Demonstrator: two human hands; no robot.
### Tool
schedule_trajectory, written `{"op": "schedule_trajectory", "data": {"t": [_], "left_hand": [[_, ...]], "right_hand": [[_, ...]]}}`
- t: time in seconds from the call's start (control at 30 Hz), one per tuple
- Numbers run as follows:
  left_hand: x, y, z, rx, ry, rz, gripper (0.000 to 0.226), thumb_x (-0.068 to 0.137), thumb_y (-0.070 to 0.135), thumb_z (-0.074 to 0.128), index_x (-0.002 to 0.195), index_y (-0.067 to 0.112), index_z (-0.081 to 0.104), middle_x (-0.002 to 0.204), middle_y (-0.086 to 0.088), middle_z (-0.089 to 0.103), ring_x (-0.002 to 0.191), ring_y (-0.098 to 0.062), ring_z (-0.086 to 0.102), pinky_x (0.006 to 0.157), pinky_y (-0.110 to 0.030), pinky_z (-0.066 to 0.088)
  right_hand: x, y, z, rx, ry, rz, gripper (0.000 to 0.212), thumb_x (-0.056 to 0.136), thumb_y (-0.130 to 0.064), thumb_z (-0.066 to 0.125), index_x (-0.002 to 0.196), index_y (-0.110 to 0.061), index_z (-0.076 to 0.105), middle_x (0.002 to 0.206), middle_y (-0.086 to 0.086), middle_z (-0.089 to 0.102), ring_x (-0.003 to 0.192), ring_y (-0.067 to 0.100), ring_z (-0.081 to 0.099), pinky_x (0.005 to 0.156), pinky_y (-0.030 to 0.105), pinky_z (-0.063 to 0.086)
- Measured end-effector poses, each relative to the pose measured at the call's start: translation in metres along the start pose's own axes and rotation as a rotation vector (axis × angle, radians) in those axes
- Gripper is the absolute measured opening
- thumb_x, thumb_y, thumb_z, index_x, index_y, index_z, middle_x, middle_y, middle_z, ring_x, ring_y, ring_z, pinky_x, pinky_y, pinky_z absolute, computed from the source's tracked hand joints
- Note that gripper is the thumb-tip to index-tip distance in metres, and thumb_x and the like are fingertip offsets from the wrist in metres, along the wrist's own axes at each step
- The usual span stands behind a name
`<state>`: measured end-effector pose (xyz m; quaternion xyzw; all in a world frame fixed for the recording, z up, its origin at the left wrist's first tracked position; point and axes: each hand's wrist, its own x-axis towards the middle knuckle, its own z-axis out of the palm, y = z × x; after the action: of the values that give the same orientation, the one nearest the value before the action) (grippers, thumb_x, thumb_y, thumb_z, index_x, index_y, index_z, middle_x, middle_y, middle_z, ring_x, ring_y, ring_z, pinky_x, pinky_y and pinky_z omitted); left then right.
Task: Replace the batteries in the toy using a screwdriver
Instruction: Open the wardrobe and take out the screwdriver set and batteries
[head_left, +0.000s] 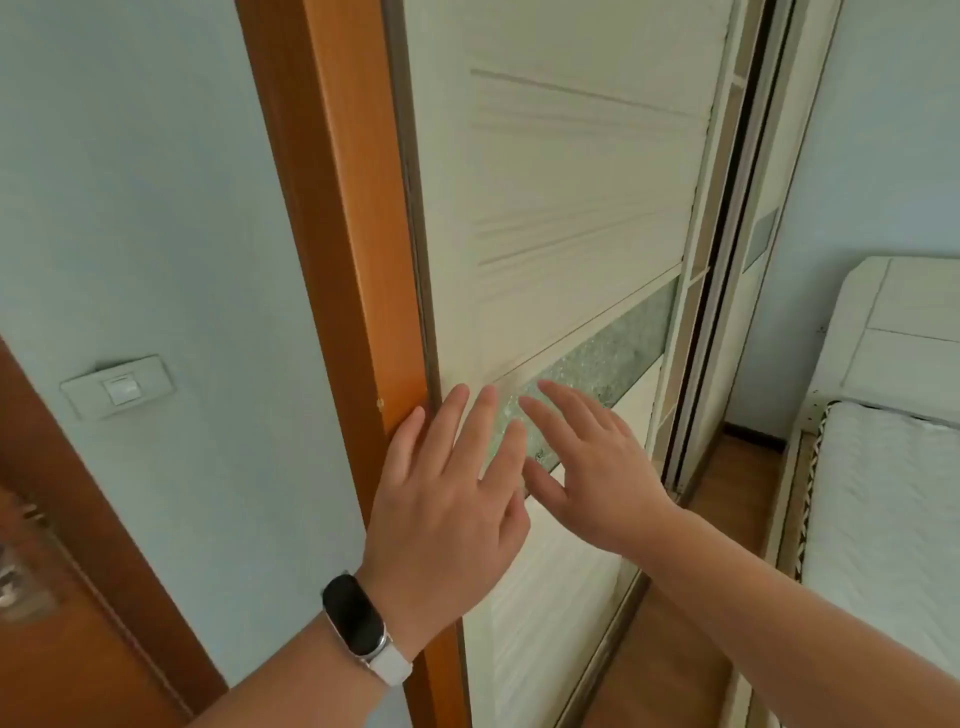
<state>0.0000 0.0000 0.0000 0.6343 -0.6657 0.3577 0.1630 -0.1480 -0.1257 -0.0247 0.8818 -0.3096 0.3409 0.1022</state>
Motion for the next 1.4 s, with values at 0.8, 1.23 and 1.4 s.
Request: {"op": "schedule_trajectory", "data": {"t": [0.8,1.23,1.4], "left_hand": [[0.048,0.043,0.072,0.575,0.138,-0.37,0.056,0.084,0.038,0.064,0.137,0.02,0.055,0.158,-0.014,0.026,0.148,-0.034,0.026,0.121,-0.055,0.018],[0.063,0.028,0.097,0.696,0.298,-0.277,0.052,0.083,0.027,0.066,0.133,0.019,0.056,0.143,-0.018,0.043,0.145,-0.033,0.028,0.12,-0.053,0.018],[0.075,0.029,0.111,0.671,0.355,-0.257,0.05,0.081,0.025,0.064,0.131,0.02,0.058,0.146,-0.016,0.043,0.143,-0.033,0.031,0.121,-0.053,0.016]], "right_hand": [[0.114,0.068,0.122,0.374,0.78,-0.429,0.073,0.091,-0.053,0.045,0.155,-0.02,0.031,0.166,0.006,0.015,0.152,0.025,0.015,0.121,0.049,0.014],[0.12,0.093,0.125,0.475,0.777,-0.434,0.066,0.085,-0.042,0.056,0.146,-0.021,0.044,0.152,0.01,0.039,0.151,0.023,0.022,0.122,0.046,0.018],[0.122,0.106,0.125,0.459,0.766,-0.429,0.065,0.086,-0.041,0.055,0.146,-0.02,0.043,0.153,0.01,0.037,0.151,0.023,0.022,0.122,0.045,0.017]]}}
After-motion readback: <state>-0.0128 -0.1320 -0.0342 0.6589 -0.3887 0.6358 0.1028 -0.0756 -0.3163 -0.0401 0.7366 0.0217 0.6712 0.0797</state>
